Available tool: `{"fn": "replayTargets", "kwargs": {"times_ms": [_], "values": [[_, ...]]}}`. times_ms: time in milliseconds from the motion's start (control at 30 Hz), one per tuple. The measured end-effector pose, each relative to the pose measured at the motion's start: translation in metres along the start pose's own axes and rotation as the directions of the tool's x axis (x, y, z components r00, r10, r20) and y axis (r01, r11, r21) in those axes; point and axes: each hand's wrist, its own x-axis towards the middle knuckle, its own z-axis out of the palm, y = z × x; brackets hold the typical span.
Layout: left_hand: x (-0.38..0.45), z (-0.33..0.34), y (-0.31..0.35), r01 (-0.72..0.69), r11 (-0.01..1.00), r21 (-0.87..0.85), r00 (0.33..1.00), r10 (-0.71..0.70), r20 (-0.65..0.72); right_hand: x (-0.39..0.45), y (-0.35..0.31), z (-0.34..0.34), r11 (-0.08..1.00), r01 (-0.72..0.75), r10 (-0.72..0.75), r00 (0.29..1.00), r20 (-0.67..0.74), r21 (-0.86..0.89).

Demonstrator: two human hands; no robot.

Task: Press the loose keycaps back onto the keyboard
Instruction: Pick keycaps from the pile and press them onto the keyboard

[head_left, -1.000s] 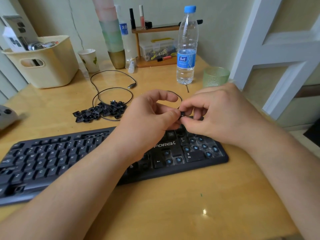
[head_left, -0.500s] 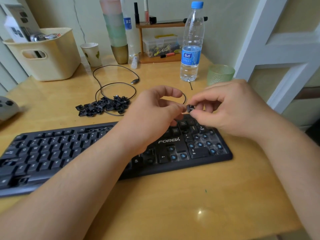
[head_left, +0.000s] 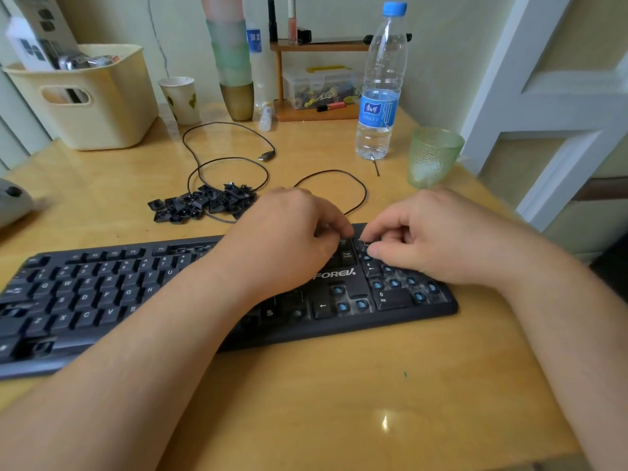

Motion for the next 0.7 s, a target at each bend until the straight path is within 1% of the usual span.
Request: {"fn": "replayTargets", "kwargs": {"times_ms": [100, 200, 467, 600, 700], "values": [[-0.0007, -0.0013, 0.0024, -0.014, 1.000, -0.025, 1.000, 0.014, 0.013, -0.0007, -0.0031, 0.0009, 0.999, 0.002, -0.002, 1.000, 0.005, -0.040], [-0.0012, -0.0015, 0.0029, -0.066, 0.998, -0.014, 0.996, 0.067, 0.052, -0.0012, -0.0070, 0.0015, 0.997, 0.016, -0.017, 1.000, -0.009, -0.075], [-0.0008, 0.0018, 0.0025, -0.167, 0.986, 0.030, 0.985, 0.166, 0.042, -0.0020, -0.0077, -0.0007, 1.000, -0.009, 0.009, 1.000, -0.014, -0.029], [0.0002, 0.0047, 0.0023, -0.161, 0.986, 0.042, 0.987, 0.159, 0.031, -0.0006, -0.0083, -0.0001, 1.000, -0.022, 0.022, 0.999, -0.027, 0.006], [0.0006, 0.0055, 0.0020, -0.154, 0.987, 0.049, 0.988, 0.153, 0.020, -0.0018, -0.0097, -0.0038, 0.998, -0.062, 0.062, 0.998, 0.016, 0.012]]}}
